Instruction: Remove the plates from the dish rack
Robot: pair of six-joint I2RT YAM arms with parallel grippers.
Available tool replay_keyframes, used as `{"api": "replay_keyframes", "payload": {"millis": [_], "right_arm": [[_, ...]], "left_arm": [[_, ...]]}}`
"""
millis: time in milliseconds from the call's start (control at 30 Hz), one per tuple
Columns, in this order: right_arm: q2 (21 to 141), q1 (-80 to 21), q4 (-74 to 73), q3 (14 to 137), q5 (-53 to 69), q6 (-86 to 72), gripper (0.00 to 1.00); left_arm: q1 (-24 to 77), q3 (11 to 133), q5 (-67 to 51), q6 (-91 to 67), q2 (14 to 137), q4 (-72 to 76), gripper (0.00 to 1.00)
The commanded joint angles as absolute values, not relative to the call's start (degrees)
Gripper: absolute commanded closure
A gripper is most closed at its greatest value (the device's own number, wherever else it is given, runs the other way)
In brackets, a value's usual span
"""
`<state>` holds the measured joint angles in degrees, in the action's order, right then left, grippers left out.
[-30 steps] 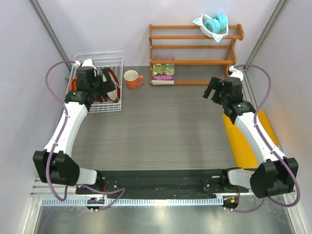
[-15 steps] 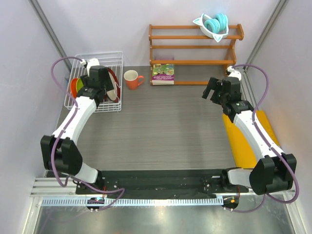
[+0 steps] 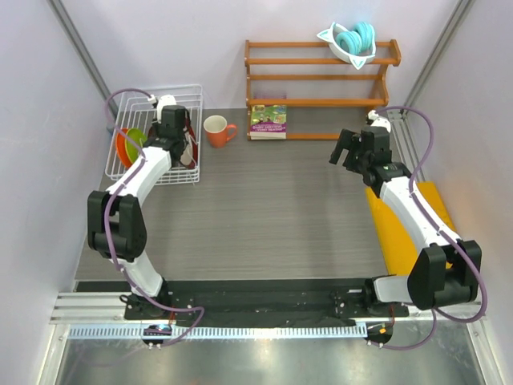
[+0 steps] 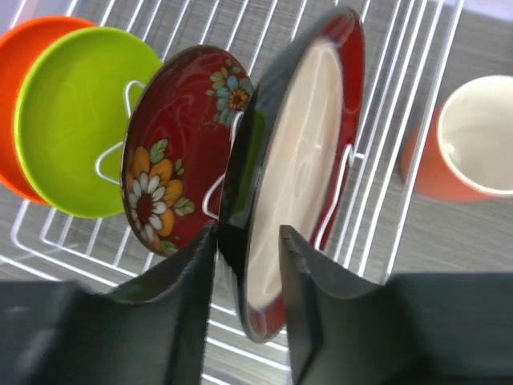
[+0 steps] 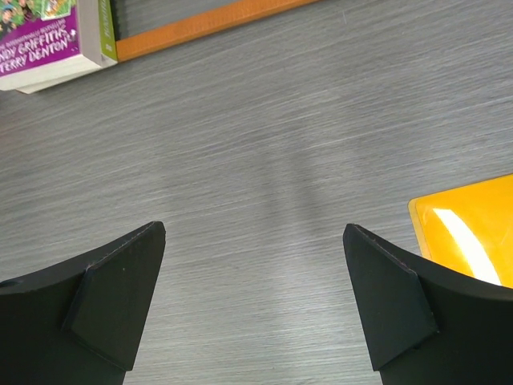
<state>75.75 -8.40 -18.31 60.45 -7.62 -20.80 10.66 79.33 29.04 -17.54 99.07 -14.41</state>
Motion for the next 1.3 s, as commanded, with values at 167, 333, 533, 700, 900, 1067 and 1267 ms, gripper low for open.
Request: {"api": "replay_keyframes", "payload": {"millis": [167,333,533,700,900,1067,1267], "right_arm": [[77.61,-8.17,-16.7,62.93,-6.07,-20.13,0.0],[77.87,-8.17,-16.61,62.58,-5.98,-20.3,0.0],[77.43,-8.17,-16.79,62.49,-5.36,-20.65,0.0],[76.55,-8.17,-16.7,62.23,-4.92,-20.57,0.0],[75.33,-8.17,-16.7,61.88,-4.04,-20.92,0.0],[74.01,-8.17,-16.7,61.53,-3.52,-20.92,0.0],[73.21,-8.17,-16.35,61.44,-1.15,-21.88,0.0]], "left_arm": [[10.81,81.91,33.22,-16.87,100.72,-9.05,1.0],[11.77,81.3,35.68,-16.61,100.02,-8.18,1.0],[15.2,85.42,40.43,-11.87,98.18,-8.17,1.0],[17.31,90.26,45.08,-8.1,97.38,-10.63,1.0],[18.63,90.88,49.04,-6.5,93.79,-11.6,1.0],[20.13,92.55,47.92,-6.41,89.92,-16.59,1.0],[21.35,96.41,40.53,-12.03,85.26,-25.91,1.0]]}}
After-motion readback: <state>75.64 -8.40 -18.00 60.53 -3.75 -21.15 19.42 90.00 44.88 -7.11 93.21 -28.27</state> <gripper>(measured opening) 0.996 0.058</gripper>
